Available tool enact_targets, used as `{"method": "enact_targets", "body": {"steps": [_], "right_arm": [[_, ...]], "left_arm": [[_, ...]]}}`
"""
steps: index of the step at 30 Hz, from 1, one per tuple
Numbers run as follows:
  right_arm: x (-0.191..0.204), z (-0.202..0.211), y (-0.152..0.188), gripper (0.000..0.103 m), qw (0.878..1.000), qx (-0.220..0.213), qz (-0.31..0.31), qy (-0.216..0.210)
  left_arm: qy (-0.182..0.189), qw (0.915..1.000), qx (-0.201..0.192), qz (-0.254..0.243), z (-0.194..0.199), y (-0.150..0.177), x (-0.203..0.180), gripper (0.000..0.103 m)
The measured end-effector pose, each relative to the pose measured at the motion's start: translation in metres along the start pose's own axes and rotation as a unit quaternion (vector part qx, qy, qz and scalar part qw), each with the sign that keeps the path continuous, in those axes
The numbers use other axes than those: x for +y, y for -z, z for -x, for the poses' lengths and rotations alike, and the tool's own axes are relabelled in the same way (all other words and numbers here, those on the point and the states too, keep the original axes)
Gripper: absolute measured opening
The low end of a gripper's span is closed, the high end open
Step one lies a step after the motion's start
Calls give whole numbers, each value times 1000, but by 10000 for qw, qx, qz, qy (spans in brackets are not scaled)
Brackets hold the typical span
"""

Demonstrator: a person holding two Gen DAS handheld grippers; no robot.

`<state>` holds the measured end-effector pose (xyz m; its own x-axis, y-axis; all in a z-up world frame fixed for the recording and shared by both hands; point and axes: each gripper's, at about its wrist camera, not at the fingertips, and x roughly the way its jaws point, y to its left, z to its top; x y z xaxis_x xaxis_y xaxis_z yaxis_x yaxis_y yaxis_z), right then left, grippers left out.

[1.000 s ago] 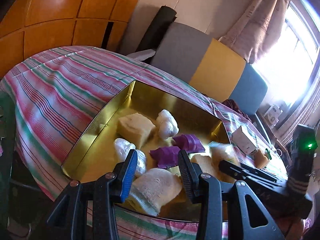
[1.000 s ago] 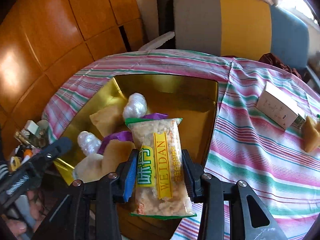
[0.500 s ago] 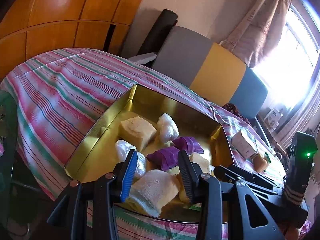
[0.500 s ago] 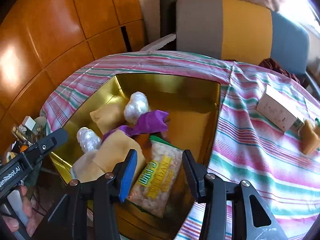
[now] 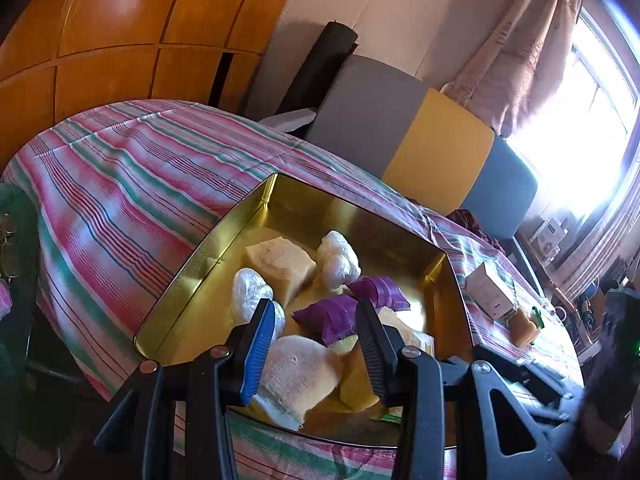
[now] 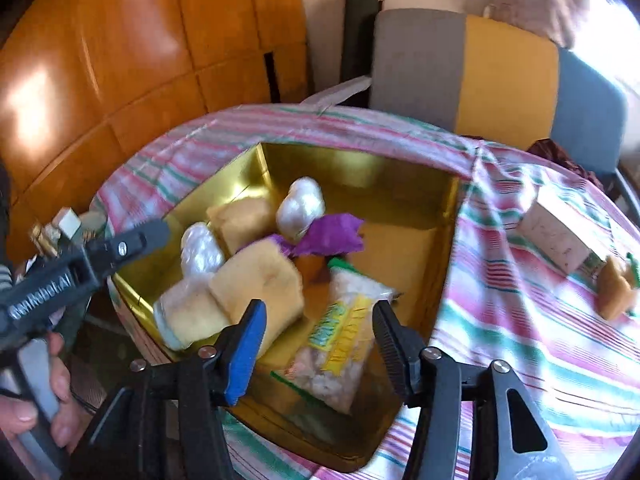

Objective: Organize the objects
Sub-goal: 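Move the right tool toward the yellow sponge beside the white box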

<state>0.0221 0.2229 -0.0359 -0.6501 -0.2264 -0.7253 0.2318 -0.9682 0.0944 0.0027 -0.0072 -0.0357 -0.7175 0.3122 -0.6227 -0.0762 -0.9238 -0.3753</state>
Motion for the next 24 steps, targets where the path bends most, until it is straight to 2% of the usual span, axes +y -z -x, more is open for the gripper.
{"method": "enact_targets", "body": {"steps": [3,8,12,17,24], "right_arm": [[-14,11,-4,71,9996,-139,-111,217],[-46,18,0,75,9974,-120,-404,593],[-76,16,10,76,9948,49,-670,771],[-109,19,30,77,9907,236,-729,1125],[-171,25,60,78,9796,519,-1085,1610]], "left_arm": [[35,9999,46,-128,-1,2,-6,42],[90,9979,113,-624,-4,9,-26,46],[278,9946,183,-979,-3,17,-43,50],[543,9911,309,-1175,-5,24,-55,57],[581,9893,338,-1294,-5,31,-65,58]]}}
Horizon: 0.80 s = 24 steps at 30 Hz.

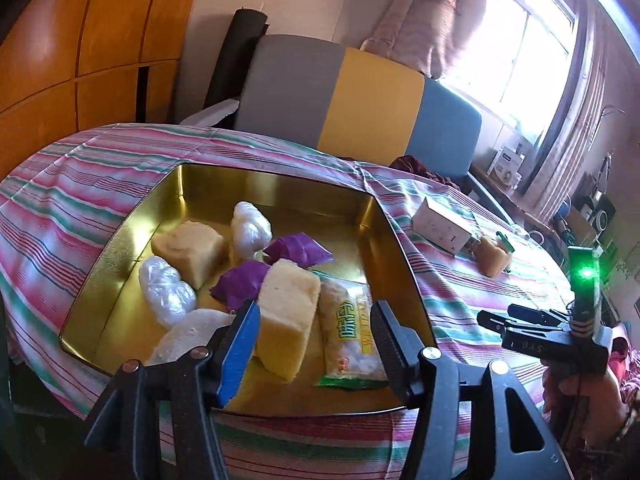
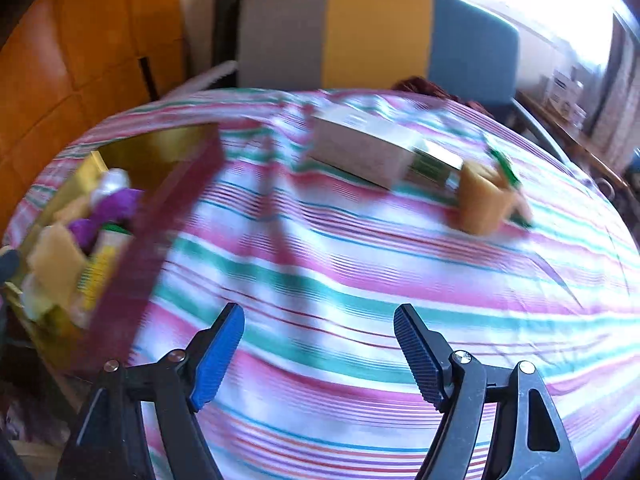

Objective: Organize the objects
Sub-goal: 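Move the right tool toward the yellow sponge beside the white box, then grasp the yellow sponge with the right tool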

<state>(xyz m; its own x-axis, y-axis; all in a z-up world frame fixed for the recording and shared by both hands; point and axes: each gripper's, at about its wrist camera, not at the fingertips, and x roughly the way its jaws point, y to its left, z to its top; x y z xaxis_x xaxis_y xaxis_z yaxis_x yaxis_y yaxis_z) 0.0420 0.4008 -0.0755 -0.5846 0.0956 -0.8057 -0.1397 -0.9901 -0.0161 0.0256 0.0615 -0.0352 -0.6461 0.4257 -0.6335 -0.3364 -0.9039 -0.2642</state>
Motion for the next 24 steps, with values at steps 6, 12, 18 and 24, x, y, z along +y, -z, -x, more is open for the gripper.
{"method": "enact_targets", "body": {"steps": [6,12,18,24], "right_arm": [[-67,-21,-6,78,9977,179,-601,258],[-122,-35,-28,78,9899,-156,-1396,184],[-137,-57,-52,78,9885,-495,-1417,204],[-143,-84,-71,77,9889,-523,-1363,260]], "left_arm": [[143,9998,89,-143,-2,4,-21,58],[362,9985,188,-360,-4,5,-49,59],[540,9959,315,-655,-6,9,-75,59],[550,9937,459,-857,-13,11,-91,59]]}}
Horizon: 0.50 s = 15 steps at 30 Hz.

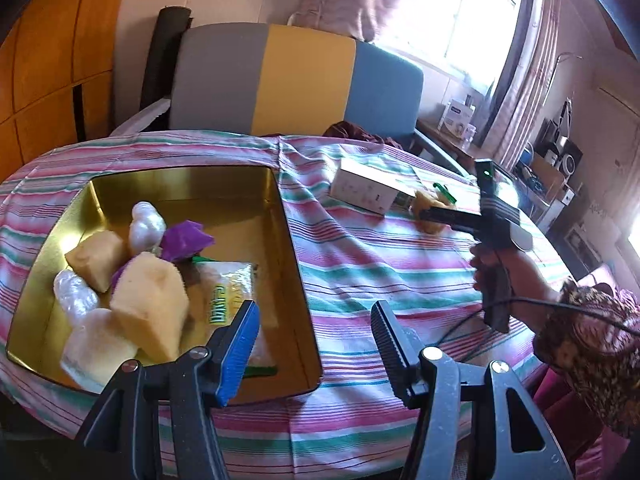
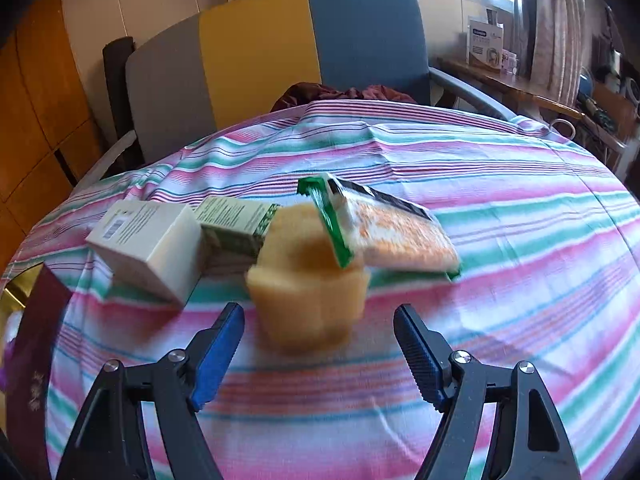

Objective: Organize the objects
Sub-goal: 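Grasp the yellow sponge with the right tool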

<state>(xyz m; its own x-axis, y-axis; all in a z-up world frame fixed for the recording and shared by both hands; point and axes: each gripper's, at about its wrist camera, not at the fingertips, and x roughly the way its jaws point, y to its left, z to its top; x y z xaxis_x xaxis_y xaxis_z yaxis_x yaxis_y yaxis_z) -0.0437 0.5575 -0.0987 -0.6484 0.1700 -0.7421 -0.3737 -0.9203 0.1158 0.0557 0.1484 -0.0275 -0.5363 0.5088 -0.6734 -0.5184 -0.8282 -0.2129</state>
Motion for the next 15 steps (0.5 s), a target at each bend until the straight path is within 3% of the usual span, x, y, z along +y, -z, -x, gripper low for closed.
{"method": "enact_targets", "body": {"steps": [1,7,15], "right_arm": [[-1,-3,-2,76,10000,-1,-46,-32],[-3,-6,1,48,9994,-145,-171,-274],[15,16,18,47,9976,-448,226,-470]], "left_arm": [[-8,10000,33,-18,-2,-1,-2,59],[53,9999,116,-41,-10,-7,-10,59],[171,9994,260,120,-41,-43,-37,60]]}}
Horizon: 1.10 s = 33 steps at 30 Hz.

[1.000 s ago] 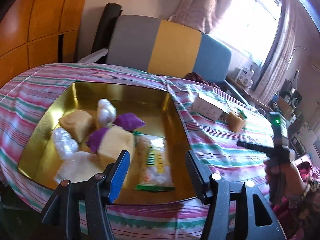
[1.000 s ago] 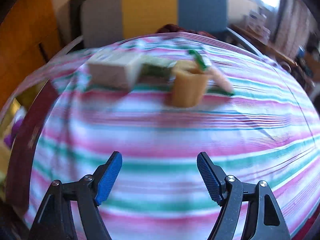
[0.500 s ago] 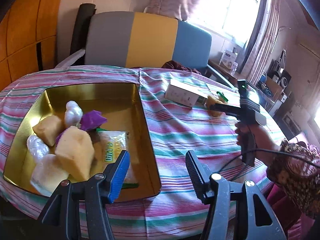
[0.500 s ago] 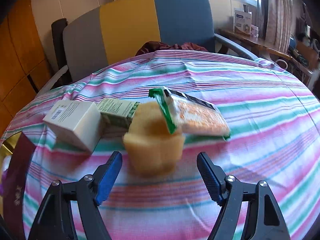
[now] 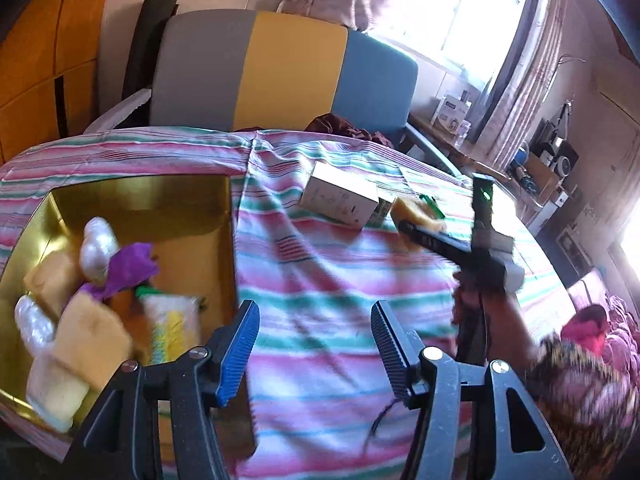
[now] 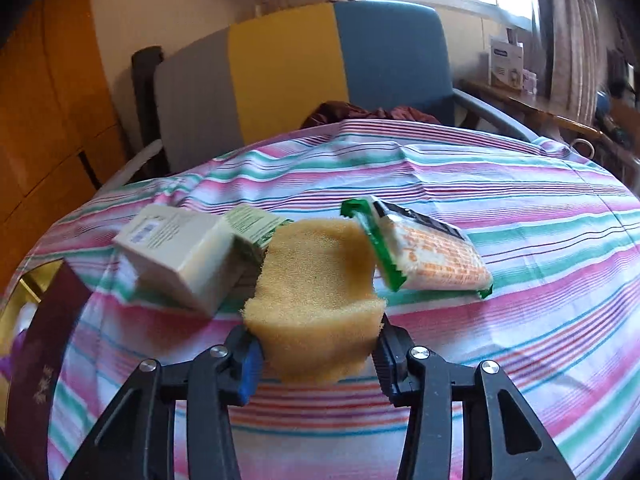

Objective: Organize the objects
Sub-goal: 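Grasp the yellow sponge with the right tool, then grasp the white box with the left tool while the right tool holds the yellow sponge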

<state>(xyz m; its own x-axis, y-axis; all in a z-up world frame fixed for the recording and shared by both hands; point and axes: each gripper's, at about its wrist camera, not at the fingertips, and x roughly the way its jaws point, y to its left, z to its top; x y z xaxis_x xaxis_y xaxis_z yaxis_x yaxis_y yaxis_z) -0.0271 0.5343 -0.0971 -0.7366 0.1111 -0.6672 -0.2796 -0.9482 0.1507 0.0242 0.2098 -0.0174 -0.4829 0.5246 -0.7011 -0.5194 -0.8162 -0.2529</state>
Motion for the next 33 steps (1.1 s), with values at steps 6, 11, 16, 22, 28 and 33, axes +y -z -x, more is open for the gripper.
{"method": "enact_targets", "body": {"steps": [6,11,16,22,28,33], "right_arm": [[-1,15,13,47,9997,-144,-142,-128],[-3,25,20,47,9992,-299,-253,-3],[-4,27,22,47,9991,-298,-300,10],[-13,25,23,47,9983,-269,-512,-22],[-22,20,25,47,9971,-160,-740,-94],[-23,18,27,47,9968,-124,-772,-138]], "left_arm": [[142,9998,102,-43,-37,-33,-33,67],[-137,9992,225,-297,-86,-61,-66,73],[-330,9971,544,-412,-144,-83,-92,79],[-636,9919,415,-1022,-186,-99,-104,85],[-659,9895,375,-1230,-207,-103,-100,103],[-744,9844,141,-1588,-215,-102,-103,103]]}}
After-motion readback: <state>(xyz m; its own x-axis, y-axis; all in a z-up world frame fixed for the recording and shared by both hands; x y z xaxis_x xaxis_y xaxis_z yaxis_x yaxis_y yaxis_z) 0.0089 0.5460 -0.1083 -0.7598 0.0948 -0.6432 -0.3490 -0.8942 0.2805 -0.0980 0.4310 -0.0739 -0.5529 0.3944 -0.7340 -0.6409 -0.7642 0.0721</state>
